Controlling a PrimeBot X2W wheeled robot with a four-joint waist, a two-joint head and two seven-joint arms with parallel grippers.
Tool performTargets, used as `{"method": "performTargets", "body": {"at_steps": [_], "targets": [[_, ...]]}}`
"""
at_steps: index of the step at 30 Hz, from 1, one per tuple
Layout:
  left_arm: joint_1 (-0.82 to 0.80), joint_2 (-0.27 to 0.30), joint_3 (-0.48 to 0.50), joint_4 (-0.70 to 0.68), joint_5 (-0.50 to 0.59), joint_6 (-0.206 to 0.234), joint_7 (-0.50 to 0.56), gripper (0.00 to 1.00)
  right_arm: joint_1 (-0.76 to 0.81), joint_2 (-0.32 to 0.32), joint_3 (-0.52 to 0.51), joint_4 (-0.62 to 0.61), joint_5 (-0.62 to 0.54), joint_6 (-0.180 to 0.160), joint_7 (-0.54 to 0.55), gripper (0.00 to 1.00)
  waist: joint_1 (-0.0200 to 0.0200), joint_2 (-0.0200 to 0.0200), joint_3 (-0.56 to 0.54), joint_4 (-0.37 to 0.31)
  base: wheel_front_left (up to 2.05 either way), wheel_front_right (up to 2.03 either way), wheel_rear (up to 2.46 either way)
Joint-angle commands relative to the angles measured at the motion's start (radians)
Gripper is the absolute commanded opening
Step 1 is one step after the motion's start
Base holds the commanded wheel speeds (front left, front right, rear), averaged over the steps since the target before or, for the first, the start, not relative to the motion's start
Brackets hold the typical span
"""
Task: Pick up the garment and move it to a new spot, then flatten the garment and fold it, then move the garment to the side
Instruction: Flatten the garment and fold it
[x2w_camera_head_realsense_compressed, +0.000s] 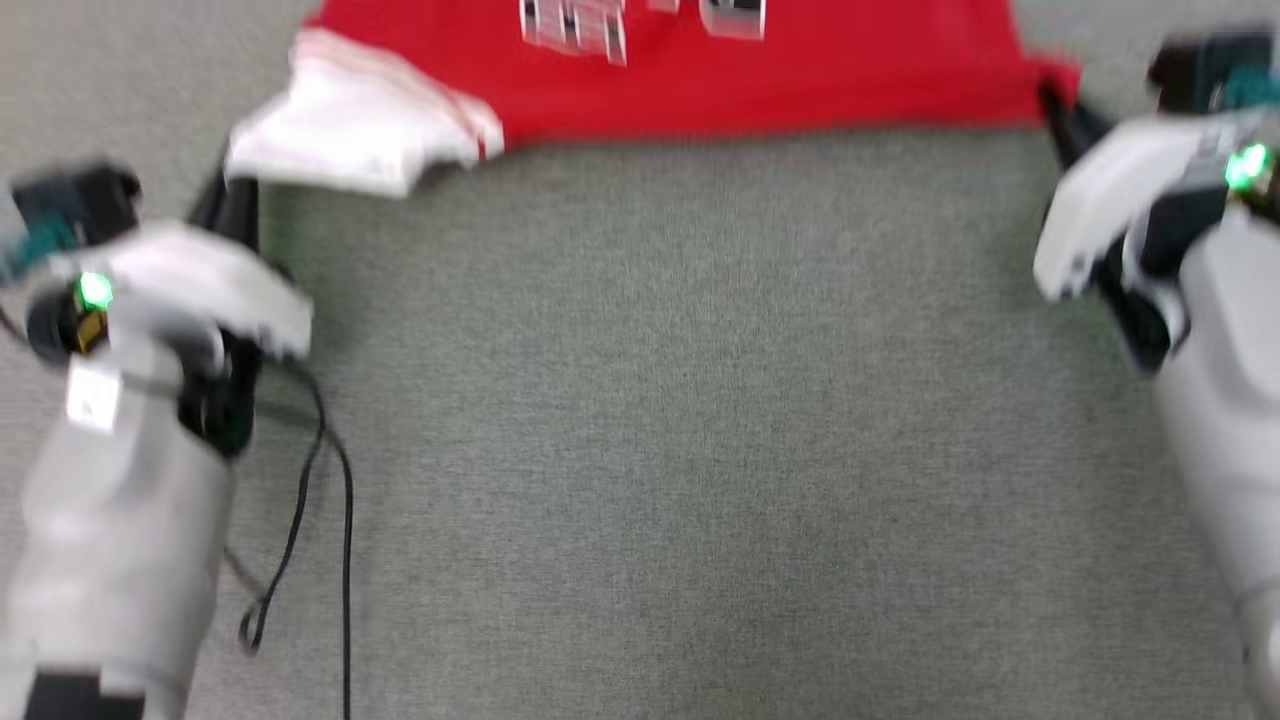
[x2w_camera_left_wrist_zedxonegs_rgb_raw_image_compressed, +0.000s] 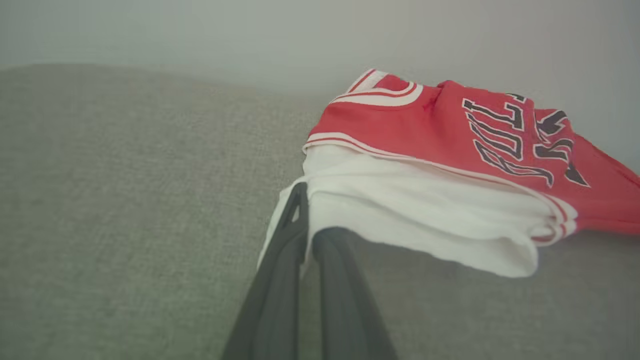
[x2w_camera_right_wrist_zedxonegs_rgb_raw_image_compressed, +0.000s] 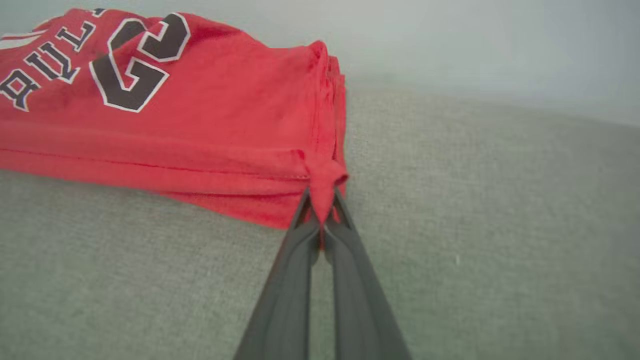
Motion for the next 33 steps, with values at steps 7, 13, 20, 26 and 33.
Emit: {"method": "performTargets", "body": {"at_steps": [7,13,20,26,33], "targets": [[0.367,-0.019,0.064,-0.18,0.017,0.03,-0.007,0.0,0.345,-0.088,0.007,-0.147,0.075,-0.002,0.0,0.0,0.0001,0.0,-0.21,0.039,0.0,0.0,0.0],[0.612,-0.036,0.098,-0.313,0.01,0.09,-0.007,0.0,0.624,-0.111,-0.074,-0.325,0.104,-0.003,0.047,0.0,0.0001,0.0,-0.319,0.049,0.0,0.0,0.0],[0.834,-0.025,0.111,-0.458,-0.008,0.17,0.043,0.0,0.903,-0.058,-0.192,-0.538,0.065,-0.004,0.126,0.0,0.0001,0.0,-0.405,0.047,0.0,0.0,0.0],[1.027,-0.017,0.117,-0.629,-0.024,0.252,0.115,0.0,1.148,0.03,-0.305,-0.762,0.016,-0.004,0.229,0.0,0.0001,0.0,-0.462,0.058,0.0,0.0,0.0],[1.189,0.001,0.138,-0.816,-0.036,0.338,0.191,0.0,1.33,0.108,-0.372,-0.962,-0.024,-0.004,0.342,0.0,0.0001,0.0,-0.486,0.064,0.0,0.0,0.0]]}}
